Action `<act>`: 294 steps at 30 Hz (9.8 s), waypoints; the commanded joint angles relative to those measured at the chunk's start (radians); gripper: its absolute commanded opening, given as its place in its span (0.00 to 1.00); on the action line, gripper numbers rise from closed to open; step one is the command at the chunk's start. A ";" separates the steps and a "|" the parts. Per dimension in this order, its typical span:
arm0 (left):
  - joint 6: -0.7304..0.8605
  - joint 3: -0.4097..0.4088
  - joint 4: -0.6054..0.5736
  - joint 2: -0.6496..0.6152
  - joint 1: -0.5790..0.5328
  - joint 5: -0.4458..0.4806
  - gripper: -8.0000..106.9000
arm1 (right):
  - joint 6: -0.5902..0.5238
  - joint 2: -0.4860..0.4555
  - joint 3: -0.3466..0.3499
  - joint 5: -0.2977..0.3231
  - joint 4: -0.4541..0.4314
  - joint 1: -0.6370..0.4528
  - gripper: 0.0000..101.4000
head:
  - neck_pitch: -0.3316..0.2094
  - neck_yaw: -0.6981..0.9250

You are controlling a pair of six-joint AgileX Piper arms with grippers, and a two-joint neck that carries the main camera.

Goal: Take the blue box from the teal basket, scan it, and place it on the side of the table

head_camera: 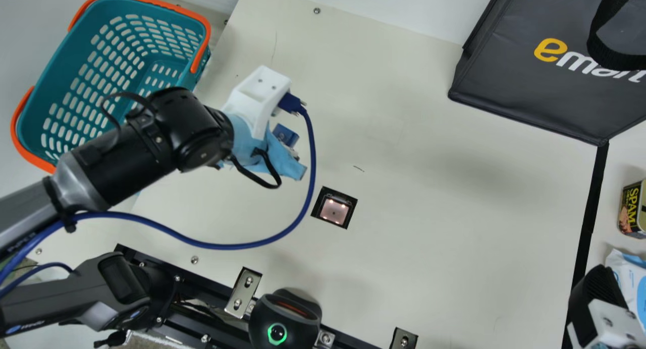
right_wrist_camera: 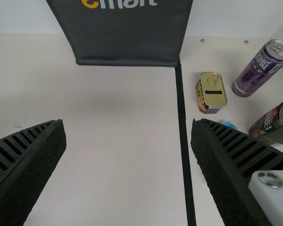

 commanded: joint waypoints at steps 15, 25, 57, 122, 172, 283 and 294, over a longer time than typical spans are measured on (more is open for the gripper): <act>-0.143 0.004 -0.020 0.087 -0.132 -0.033 0.00 | 0.000 0.000 0.000 0.000 0.000 0.000 0.94 | -0.029 0.002; -0.218 0.009 -0.024 0.170 -0.191 -0.078 0.00 | 0.000 0.000 0.000 0.000 0.000 0.000 0.94 | -0.029 0.002; -0.534 0.000 0.056 0.323 -0.323 -0.195 0.00 | 0.000 0.000 0.000 0.001 0.000 0.000 0.94 | -0.029 0.002; -0.698 -0.349 0.053 0.597 -0.442 -0.122 0.58 | 0.000 0.000 0.000 0.001 0.000 0.000 0.94 | -0.029 0.002; 0.337 0.021 -0.336 -0.282 0.312 0.077 0.85 | 0.000 0.000 0.000 0.000 0.000 0.000 0.94 | -0.029 0.002; 0.220 -0.098 -0.088 -0.472 0.449 0.153 0.85 | 0.254 0.578 0.108 -0.198 -0.119 0.789 0.94 | -0.029 -0.347; 0.220 -0.098 -0.088 -0.472 0.449 0.153 0.85 | 0.355 0.702 0.146 -0.313 -0.083 0.805 0.94 | -0.029 -0.347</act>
